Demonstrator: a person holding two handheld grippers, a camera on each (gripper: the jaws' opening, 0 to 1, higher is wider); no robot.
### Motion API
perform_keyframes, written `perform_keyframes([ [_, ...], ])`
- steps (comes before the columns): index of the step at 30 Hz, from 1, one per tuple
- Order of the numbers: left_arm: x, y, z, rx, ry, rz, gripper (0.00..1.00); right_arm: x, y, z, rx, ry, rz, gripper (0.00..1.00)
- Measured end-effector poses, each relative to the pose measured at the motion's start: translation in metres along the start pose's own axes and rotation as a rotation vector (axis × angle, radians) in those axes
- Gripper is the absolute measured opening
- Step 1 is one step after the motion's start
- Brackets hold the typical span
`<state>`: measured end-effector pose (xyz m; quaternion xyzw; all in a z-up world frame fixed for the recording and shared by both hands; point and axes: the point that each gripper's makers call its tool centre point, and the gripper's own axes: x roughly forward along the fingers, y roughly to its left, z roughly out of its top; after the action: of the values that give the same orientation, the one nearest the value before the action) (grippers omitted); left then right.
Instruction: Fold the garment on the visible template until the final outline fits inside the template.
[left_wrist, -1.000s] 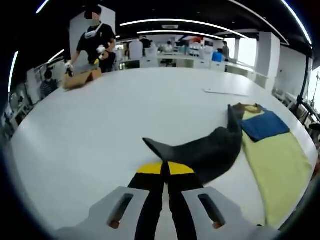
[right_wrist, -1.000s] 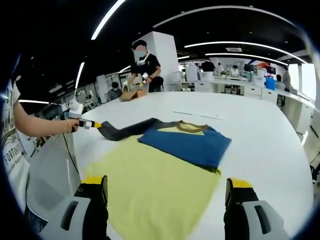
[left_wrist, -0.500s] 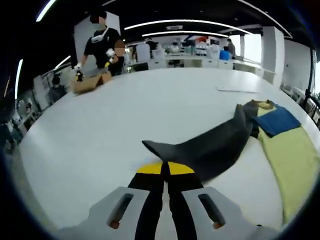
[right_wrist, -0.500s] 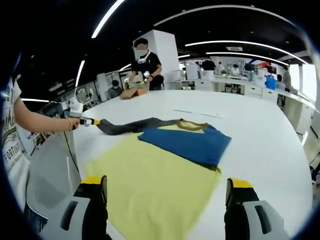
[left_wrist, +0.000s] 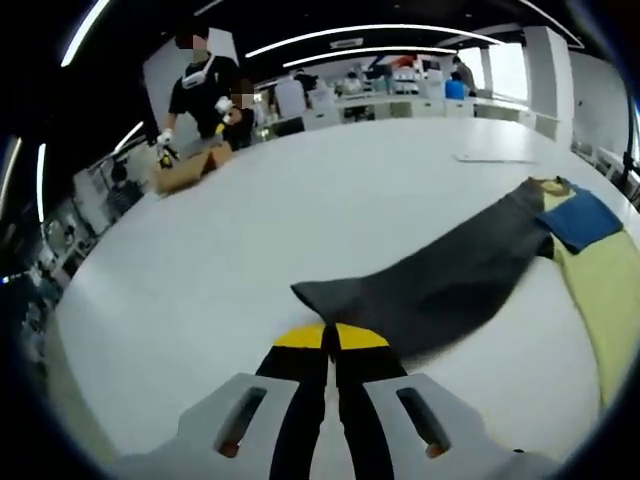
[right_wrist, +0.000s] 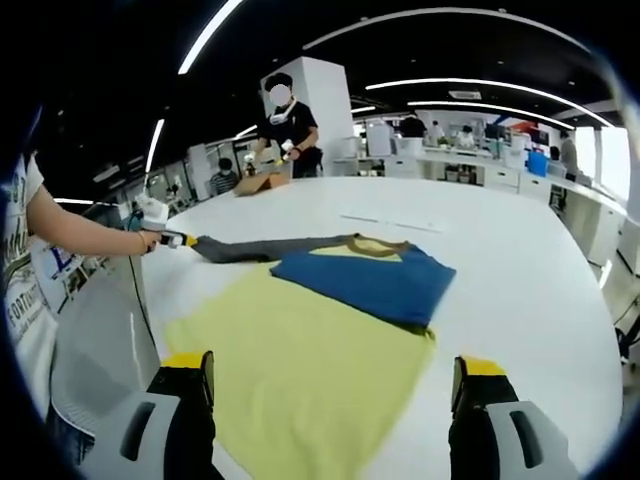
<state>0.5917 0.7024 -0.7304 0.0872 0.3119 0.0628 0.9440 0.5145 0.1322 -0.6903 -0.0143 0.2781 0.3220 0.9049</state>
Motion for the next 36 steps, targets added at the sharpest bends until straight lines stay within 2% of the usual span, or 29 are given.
perform_keyframes([
  [5, 0.009, 0.003, -0.003, 0.054, 0.037, -0.005, 0.0, -0.002, -0.004, -0.002, 0.009, 0.006, -0.011, 0.98],
  [23, 0.027, 0.01, -0.012, 0.046, 0.064, 0.007, 0.02, 0.002, -0.006, -0.003, 0.014, 0.035, -0.027, 0.98],
  [27, 0.026, 0.013, -0.016, -0.002, 0.055, 0.006, 0.16, 0.002, -0.006, -0.002, 0.016, 0.031, -0.029, 0.98],
  [32, 0.023, 0.01, -0.022, -0.14, 0.025, -0.017, 0.19, 0.004, -0.004, -0.002, 0.016, 0.035, -0.025, 0.98],
  [36, 0.023, 0.007, -0.028, -0.17, 0.036, -0.02, 0.18, 0.004, -0.004, -0.003, 0.021, 0.033, -0.025, 0.98],
])
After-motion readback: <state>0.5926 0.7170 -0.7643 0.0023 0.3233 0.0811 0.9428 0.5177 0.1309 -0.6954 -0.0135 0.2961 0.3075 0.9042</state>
